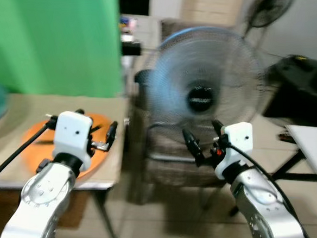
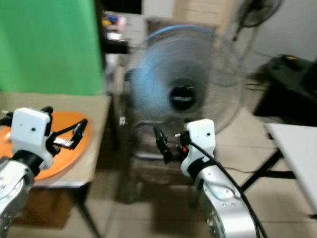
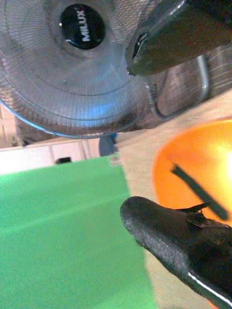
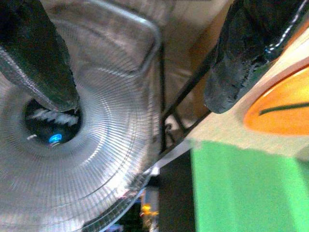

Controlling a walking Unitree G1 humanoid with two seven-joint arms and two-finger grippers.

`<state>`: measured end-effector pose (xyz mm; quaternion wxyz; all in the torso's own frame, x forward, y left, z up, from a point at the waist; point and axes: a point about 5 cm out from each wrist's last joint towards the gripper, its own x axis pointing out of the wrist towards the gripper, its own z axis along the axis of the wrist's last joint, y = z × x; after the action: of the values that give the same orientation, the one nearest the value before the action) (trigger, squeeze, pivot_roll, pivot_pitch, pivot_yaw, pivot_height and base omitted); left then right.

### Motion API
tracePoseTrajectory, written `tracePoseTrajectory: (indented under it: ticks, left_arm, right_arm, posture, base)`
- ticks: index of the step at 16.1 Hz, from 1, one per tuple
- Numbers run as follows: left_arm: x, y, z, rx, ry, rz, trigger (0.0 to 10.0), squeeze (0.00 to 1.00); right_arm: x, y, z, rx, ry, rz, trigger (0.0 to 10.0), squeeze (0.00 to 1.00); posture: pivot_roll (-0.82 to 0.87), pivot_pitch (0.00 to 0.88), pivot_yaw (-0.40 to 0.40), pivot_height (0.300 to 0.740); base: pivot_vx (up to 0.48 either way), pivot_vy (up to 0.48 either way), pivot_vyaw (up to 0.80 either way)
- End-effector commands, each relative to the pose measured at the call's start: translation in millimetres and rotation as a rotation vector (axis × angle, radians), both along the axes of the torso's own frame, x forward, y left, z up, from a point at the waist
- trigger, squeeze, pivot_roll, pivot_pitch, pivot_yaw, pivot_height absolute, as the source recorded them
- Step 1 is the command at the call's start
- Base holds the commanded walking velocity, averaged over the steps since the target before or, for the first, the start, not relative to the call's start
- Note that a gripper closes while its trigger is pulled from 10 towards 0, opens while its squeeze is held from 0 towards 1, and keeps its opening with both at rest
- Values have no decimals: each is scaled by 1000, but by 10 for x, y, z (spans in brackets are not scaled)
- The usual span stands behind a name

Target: Setting the table

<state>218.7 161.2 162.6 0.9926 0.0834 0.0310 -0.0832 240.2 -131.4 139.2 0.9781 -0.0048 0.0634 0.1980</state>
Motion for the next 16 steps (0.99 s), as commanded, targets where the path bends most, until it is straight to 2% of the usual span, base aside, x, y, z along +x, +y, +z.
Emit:
tracePoseTrajectory:
  ticks: [1, 4, 9, 14, 16]
  left_arm:
    - [-5, 37, 25, 18, -8, 11, 10000, 0]
    - [18, 66, 41, 33, -22, 28, 10000, 0]
    - [53, 117, 62, 38, -32, 46, 10000, 0]
    - [61, 95, 47, 40, -27, 29, 10000, 0]
    - [64, 99, 40, 37, -20, 25, 10000, 0]
  right_arm:
    - [21, 1, 31, 3, -14, 1, 10000, 1000]
    - [37, 11, 30, 2, -19, 6, 10000, 1000]
    - [87, 12, 36, -5, -24, 5, 10000, 1000]
    - [124, -9, 64, -11, -39, -21, 10000, 1000]
    - [128, 13, 62, 2, -29, -31, 10000, 1000]
  posture:
    - [105, 0, 19, 740]
    - [108, 0, 21, 740]
    - [111, 0, 23, 740]
    - [111, 0, 25, 740]
    - [109, 0, 27, 740]
  base:
    - [0, 368, 406]
    - [0, 121, 400]
    - [0, -480, 781]
    - [0, -471, 783]
    - [0, 0, 0]
